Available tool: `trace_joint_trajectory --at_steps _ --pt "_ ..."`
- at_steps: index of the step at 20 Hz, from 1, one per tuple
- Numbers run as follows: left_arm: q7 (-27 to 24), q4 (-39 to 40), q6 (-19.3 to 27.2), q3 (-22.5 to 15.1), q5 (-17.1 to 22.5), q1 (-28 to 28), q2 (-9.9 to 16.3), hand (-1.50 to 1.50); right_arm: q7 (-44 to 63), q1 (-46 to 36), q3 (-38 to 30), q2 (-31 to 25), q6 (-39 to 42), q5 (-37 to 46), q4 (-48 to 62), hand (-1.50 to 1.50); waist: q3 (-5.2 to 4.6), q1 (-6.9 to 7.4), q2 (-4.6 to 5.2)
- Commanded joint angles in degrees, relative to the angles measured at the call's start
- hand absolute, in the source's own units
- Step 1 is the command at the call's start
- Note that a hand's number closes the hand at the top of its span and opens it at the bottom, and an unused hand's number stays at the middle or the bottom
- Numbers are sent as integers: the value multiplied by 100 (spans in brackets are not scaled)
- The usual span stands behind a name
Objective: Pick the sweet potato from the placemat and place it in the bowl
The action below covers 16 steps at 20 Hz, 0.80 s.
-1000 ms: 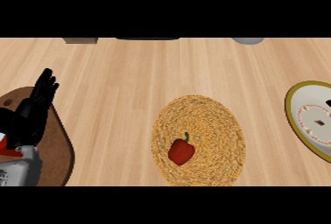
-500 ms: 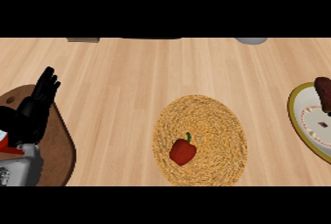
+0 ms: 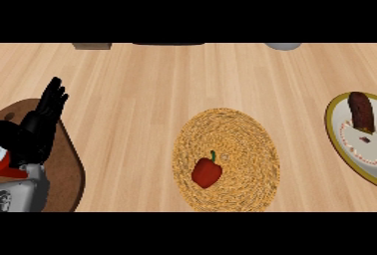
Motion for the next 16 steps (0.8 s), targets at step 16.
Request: trace_joint_trajectory --at_steps 16 --pt "26 -64 -83 132 78 -18 62 0 -943 1168 -1676 -2037 2761 -1717 2091 -150 39 -6 34"
